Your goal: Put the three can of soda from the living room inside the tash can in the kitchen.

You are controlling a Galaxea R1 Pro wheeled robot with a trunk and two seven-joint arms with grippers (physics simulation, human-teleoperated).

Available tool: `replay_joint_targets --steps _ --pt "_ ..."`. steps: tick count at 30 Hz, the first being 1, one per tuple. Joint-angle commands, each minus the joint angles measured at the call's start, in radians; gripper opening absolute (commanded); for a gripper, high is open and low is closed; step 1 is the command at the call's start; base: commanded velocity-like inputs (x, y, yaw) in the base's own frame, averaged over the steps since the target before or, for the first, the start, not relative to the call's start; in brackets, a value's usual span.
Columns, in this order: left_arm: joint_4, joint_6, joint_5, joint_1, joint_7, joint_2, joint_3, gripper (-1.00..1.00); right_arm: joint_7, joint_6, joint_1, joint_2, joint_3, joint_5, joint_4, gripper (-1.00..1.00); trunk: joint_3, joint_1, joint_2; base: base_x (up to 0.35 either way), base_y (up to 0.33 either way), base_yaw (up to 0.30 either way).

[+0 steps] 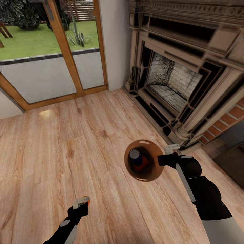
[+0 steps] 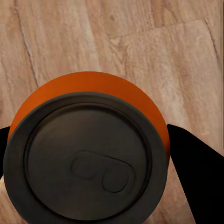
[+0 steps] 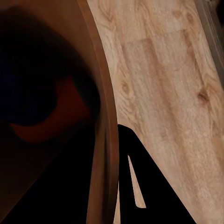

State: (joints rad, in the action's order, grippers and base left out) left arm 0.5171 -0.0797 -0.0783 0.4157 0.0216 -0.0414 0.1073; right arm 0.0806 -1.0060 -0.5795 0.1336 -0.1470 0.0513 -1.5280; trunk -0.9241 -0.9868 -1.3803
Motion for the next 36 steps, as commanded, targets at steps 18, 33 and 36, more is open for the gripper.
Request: replay_joint_targets --steps 18,33,36 --pt "0.007 -0.001 -0.002 0.000 -0.005 0.000 0.000 -1.00 0.005 0.000 0.001 0.000 0.000 0.016 0.000 -1.00 0.076 0.058 0.105 0.000 0.000 0.000" --pt "0.295 0.073 -0.009 0.000 -0.287 0.025 0.011 -1.00 -0.005 0.006 0.004 0.000 -0.081 0.002 0.096 -1.00 0.078 0.058 0.105 0.000 0.000 0.000" --pt "0.357 0.215 -0.010 0.000 -0.410 0.053 0.014 -1.00 -0.007 0.008 0.004 0.000 -0.093 0.000 0.135 -1.00 0.078 0.058 0.105 0.000 0.000 0.000"
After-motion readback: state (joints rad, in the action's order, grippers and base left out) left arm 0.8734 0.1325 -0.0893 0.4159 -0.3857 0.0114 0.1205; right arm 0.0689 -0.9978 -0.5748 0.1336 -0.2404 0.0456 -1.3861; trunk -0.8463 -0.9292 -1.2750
